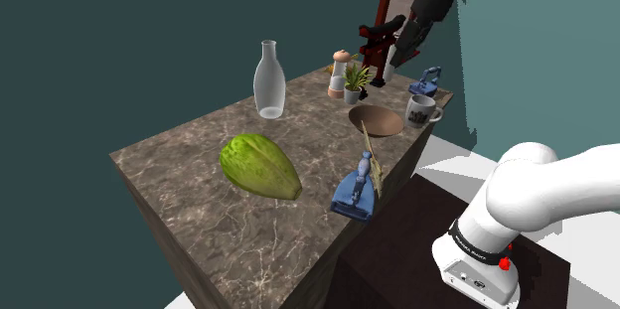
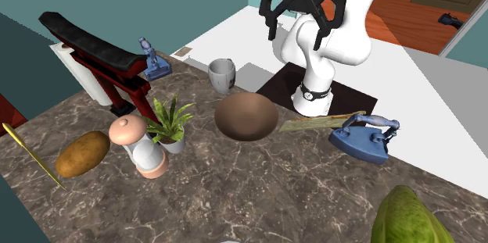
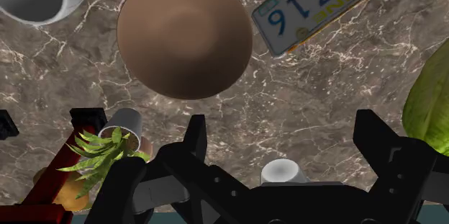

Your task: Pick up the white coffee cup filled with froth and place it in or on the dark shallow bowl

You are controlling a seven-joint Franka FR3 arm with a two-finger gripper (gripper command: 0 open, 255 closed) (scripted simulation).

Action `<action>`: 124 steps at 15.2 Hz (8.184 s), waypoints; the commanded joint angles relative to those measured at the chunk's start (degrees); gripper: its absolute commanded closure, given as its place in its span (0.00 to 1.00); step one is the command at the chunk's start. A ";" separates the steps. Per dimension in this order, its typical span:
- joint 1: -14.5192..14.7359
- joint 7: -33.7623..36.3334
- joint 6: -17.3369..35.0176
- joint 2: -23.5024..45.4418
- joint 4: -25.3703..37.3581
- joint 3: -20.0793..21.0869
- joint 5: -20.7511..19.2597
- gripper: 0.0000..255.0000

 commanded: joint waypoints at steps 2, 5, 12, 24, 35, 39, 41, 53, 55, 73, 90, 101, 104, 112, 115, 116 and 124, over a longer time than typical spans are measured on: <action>-0.20 -1.62 0.47 -1.06 -1.49 -1.39 -0.38 0.00; -0.93 -6.53 1.83 -3.77 -5.49 -5.72 -1.79 0.00; -3.14 -18.40 5.06 -6.99 -12.01 -16.83 -6.11 0.00; -3.67 -40.20 12.18 -0.80 -13.38 -39.58 -13.08 0.00; -2.14 -43.15 19.50 2.35 -17.51 -44.45 -13.93 0.00; -2.14 -43.15 19.50 2.35 -17.51 -44.45 -13.93 0.00; -2.14 -43.15 19.50 2.35 -17.51 -44.45 -13.93 0.00; -2.20 -42.70 17.93 1.87 -16.39 -43.65 -13.66 1.00; -2.23 -42.28 16.38 1.47 -15.23 -42.88 -13.36 1.00; -1.18 -39.09 3.43 0.55 -3.02 -37.57 -10.39 1.00; 12.33 -83.00 -7.42 -9.74 -13.65 -46.09 -23.66 0.00; 13.58 -97.35 -6.07 -13.72 -22.06 -52.30 -33.90 0.00; 13.58 -97.34 -6.07 -13.72 -22.06 -52.30 -33.90 0.00; 13.58 -97.34 -6.09 -13.73 -22.05 -52.30 -33.90 1.00; 13.58 -97.34 -6.09 -13.73 -22.05 -52.30 -33.90 1.00; 13.58 -97.34 -6.09 -13.73 -22.05 -52.30 -33.90 1.00; 19.14 -93.15 -0.94 -2.47 -17.72 -64.96 -32.64 0.00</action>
